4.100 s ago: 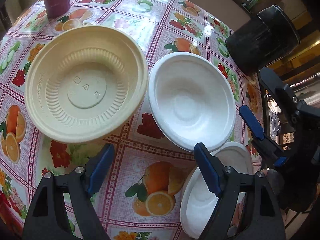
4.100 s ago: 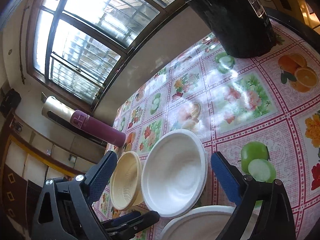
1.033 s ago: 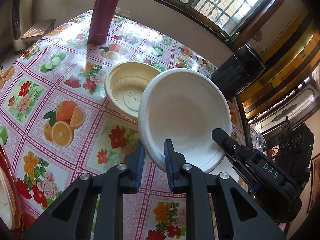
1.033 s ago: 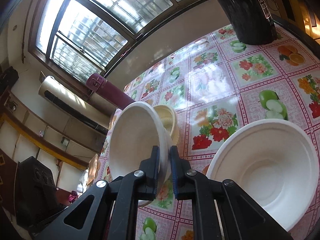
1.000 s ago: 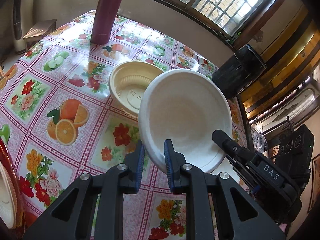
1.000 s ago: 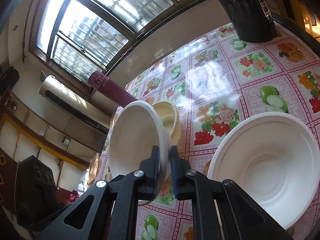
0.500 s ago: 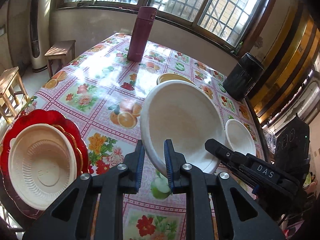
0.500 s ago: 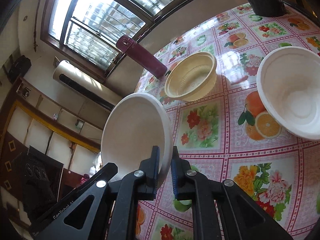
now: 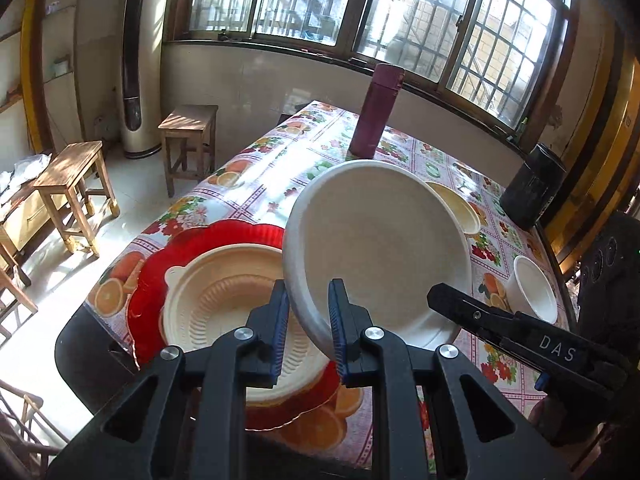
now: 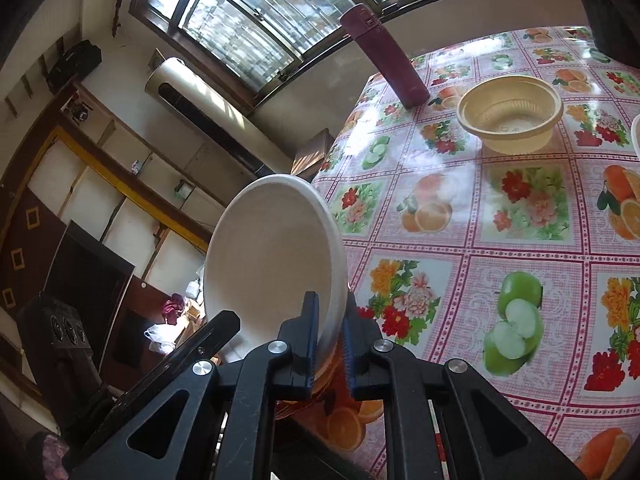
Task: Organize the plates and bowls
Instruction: 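Lift the white bowl and carry it over the red plate stack, then lower the white bowl into the beige bowl and open the left gripper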
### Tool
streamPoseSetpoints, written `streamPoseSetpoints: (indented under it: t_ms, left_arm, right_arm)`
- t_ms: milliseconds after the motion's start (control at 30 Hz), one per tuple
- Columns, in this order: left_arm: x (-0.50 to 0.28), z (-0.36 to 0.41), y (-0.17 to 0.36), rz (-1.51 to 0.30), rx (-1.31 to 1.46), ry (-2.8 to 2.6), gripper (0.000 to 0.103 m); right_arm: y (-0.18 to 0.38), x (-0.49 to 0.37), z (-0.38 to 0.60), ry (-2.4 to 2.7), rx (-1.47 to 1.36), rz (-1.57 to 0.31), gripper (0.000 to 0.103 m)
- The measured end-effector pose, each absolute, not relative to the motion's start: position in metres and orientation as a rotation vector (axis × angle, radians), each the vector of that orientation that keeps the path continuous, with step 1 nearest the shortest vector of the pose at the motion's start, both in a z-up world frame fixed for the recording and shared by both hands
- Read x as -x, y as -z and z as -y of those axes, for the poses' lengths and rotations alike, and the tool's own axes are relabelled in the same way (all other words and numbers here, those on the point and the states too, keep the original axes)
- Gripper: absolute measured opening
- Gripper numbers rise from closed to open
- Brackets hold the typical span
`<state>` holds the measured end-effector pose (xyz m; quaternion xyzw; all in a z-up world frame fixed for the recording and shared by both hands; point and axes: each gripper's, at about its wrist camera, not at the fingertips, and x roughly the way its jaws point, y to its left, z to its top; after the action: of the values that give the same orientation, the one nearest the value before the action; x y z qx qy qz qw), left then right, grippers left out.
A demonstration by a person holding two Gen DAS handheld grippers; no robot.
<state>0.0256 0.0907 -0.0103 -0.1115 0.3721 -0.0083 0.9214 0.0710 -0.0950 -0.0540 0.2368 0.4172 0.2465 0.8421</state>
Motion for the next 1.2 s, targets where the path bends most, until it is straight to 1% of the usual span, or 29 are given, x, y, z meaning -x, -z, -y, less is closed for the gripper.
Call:
streamPoseSetpoints:
  t_ms: [233, 500, 567, 600, 633, 667, 700, 733, 767, 800, 833, 867, 900, 933, 967, 1000, 1067, 1200]
  left_arm:
    - [-0.011, -0.127, 0.026, -0.784, 0.234, -0.044, 0.017]
    - [-0.013, -0.147, 0.049, -0.831, 0.247, -0.103, 0.018]
    - [-0.013, -0.150, 0.054, -0.842, 0.249, -0.120, 0.022]
    - [-0.014, -0.151, 0.055, -0.843, 0.245, -0.132, 0.024]
    - [-0.012, -0.152, 0.056, -0.840, 0.239, -0.145, 0.033]
    - [-0.010, -0.153, 0.056, -0.834, 0.235, -0.156, 0.045]
    - [-0.009, -0.153, 0.055, -0.823, 0.234, -0.167, 0.052]
    - [-0.007, -0.154, 0.054, -0.805, 0.231, -0.179, 0.060]
    - [-0.005, -0.154, 0.050, -0.784, 0.226, -0.190, 0.062]
    - [-0.003, -0.154, 0.046, -0.760, 0.221, -0.196, 0.063]
    - [-0.001, -0.154, 0.043, -0.736, 0.217, -0.199, 0.066]
    - [0.001, -0.152, 0.038, -0.711, 0.214, -0.200, 0.073]
    - [0.003, -0.151, 0.034, -0.686, 0.211, -0.200, 0.077]
    - [0.005, -0.147, 0.030, -0.659, 0.207, -0.196, 0.082]
    - [0.007, -0.144, 0.026, -0.632, 0.207, -0.178, 0.082]
    - [0.007, -0.140, 0.021, -0.608, 0.212, -0.153, 0.082]
    - [0.007, -0.128, 0.014, -0.572, 0.217, -0.098, 0.085]
    - [0.000, -0.093, 0.006, -0.554, 0.142, -0.032, 0.087]
  right_arm:
    - [0.061, -0.061, 0.045, -0.563, -0.401, -0.913, 0.011]
    - [0.084, -0.062, 0.024, -0.543, -0.336, -0.959, 0.011]
    - [0.087, -0.063, 0.020, -0.542, -0.326, -0.965, 0.011]
    - [0.087, -0.064, 0.019, -0.535, -0.312, -0.959, 0.014]
    - [0.086, -0.064, 0.018, -0.525, -0.296, -0.953, 0.016]
    - [0.086, -0.064, 0.016, -0.520, -0.279, -0.949, 0.016]
    - [0.085, -0.064, 0.015, -0.519, -0.265, -0.946, 0.023]
    - [0.084, -0.064, 0.014, -0.519, -0.254, -0.943, 0.028]
    - [0.083, -0.064, 0.015, -0.519, -0.245, -0.940, 0.039]
    - [0.082, -0.064, 0.016, -0.525, -0.244, -0.936, 0.054]
    - [0.080, -0.064, 0.019, -0.534, -0.249, -0.924, 0.060]
    - [0.077, -0.063, 0.022, -0.540, -0.251, -0.906, 0.070]
    - [0.074, -0.062, 0.026, -0.540, -0.247, -0.883, 0.080]
    - [0.070, -0.061, 0.030, -0.541, -0.242, -0.858, 0.085]
    - [0.066, -0.060, 0.035, -0.547, -0.237, -0.832, 0.097]
    - [0.063, -0.059, 0.040, -0.553, -0.231, -0.803, 0.103]
    - [0.056, -0.055, 0.054, -0.548, -0.220, -0.742, 0.103]
    - [0.046, -0.054, 0.096, -0.504, -0.265, -0.640, 0.103]
